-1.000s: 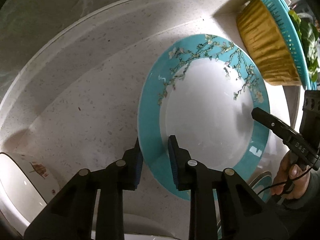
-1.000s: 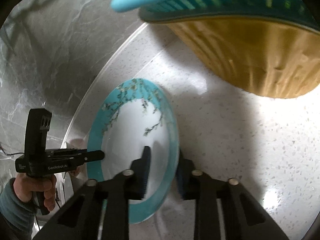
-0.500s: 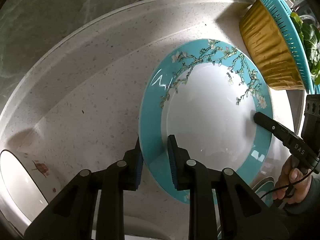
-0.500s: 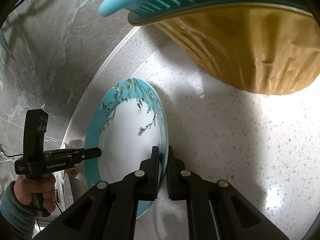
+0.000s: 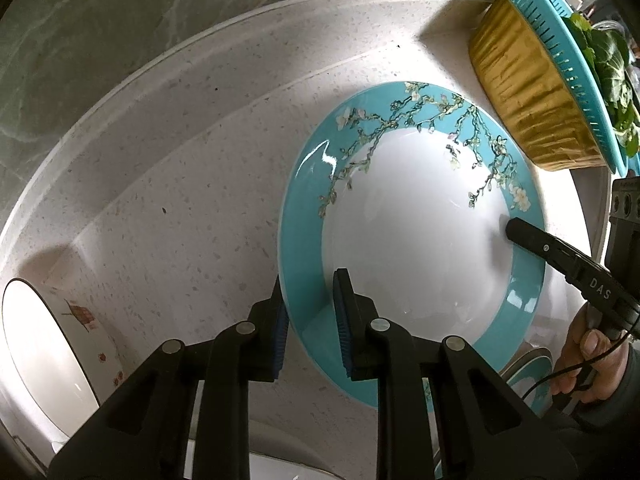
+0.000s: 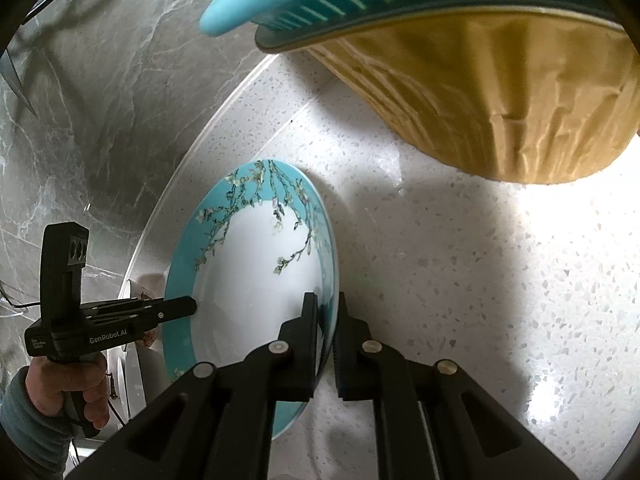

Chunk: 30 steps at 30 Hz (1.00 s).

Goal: Organize plates and bowls
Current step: 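Lift the second teal plate with both tools toward the plate stack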

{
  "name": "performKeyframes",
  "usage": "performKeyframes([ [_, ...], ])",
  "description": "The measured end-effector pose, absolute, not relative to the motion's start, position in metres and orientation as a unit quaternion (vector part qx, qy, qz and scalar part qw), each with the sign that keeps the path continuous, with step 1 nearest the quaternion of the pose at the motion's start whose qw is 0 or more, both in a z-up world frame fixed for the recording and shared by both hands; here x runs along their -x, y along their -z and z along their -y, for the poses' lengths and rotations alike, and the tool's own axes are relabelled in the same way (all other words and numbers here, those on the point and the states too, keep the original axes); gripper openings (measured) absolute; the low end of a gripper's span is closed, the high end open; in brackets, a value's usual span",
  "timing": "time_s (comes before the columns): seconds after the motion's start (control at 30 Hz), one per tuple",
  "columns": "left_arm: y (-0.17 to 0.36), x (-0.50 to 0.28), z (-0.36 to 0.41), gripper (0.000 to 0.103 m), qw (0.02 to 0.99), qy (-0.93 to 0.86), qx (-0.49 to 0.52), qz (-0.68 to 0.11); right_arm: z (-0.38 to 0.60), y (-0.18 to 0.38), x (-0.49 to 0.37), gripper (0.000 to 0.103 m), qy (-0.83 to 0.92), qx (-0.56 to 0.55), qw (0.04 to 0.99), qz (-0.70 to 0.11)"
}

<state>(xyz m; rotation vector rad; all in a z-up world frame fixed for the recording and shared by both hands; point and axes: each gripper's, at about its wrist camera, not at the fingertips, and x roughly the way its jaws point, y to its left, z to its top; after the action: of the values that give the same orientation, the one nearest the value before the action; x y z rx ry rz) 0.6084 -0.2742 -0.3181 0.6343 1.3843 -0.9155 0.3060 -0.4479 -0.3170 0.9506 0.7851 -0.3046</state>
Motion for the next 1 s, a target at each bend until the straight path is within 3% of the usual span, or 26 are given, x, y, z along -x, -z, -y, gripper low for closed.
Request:
performKeyframes([
  [0.57,0.300,-0.594,0.250,0.019,0.653,0.405,-0.260,-0.585,0.447,0.311,-0.301,0.009,0.137,-0.388,0.838,-0.358],
  [1.0,0.249,-0.565,0.221,0.019,0.673,0.404,-0.247,-0.569,0.438,0.273,-0.269,0.010,0.115,-0.364,0.857,-0.345],
])
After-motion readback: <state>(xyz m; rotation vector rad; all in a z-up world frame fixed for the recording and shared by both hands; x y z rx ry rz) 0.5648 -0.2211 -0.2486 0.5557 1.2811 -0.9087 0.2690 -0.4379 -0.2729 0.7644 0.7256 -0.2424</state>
